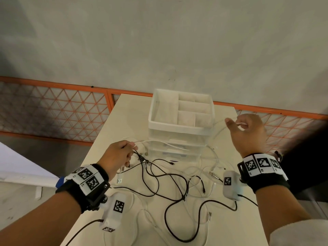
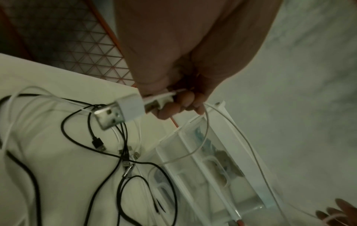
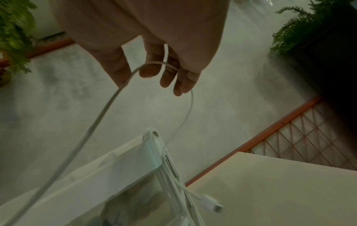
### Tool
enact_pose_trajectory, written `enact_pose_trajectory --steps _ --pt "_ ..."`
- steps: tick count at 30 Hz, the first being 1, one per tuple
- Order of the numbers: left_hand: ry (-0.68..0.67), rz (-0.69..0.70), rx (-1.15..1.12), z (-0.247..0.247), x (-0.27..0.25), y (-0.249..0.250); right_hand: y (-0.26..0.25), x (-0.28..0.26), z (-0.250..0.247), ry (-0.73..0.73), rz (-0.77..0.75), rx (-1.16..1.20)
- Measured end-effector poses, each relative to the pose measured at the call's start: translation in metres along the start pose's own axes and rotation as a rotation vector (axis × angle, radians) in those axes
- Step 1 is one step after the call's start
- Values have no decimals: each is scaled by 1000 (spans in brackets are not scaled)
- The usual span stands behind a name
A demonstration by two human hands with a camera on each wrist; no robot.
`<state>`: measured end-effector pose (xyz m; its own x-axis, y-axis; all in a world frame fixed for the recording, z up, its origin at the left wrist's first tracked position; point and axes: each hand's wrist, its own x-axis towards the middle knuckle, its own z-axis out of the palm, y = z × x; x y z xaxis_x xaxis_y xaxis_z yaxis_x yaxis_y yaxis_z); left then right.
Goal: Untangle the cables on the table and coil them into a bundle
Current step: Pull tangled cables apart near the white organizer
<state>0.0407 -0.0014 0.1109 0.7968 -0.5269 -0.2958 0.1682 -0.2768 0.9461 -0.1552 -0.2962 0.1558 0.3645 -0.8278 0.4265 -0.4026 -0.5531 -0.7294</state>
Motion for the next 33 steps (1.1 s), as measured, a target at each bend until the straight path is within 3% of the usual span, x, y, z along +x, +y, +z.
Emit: enact_pose_trajectory --steps 4,5,7,8,11,12,16,20,23,26,30,33 --pt "-107 0 -133 7 -6 9 14 -9 4 -301 209 -245" --pt "-126 -6 -168 7 -7 11 10 -18 7 -294 223 -276" --pt "-193 -25 -226 15 -10 14 -8 -45 9 -194 109 -196" --pt "-231 -33 -248 19 -12 15 -24 -61 14 -243 -1 -99" --pt "-345 -37 -253 33 -19 19 -64 -104 36 -716 -168 21" --pt "-373 -35 -255 37 -21 20 -67 -112 46 -773 -230 -2" --pt "-458 9 -178 36 -27 19 -62 -105 51 -683 -350 -34" --pt "-487 -4 -76 29 -31 12 -61 -91 42 -668 -315 -87" --pt "-478 -36 -64 26 -33 10 -62 -91 40 -755 -174 -61" --pt "-506 -73 -111 27 -36 14 -67 -100 44 -867 -161 -29" --pt "-476 103 136 27 -40 24 -65 -109 55 -915 -184 -69" --pt "-436 225 206 16 -40 33 -44 -104 55 -1027 -87 -238"
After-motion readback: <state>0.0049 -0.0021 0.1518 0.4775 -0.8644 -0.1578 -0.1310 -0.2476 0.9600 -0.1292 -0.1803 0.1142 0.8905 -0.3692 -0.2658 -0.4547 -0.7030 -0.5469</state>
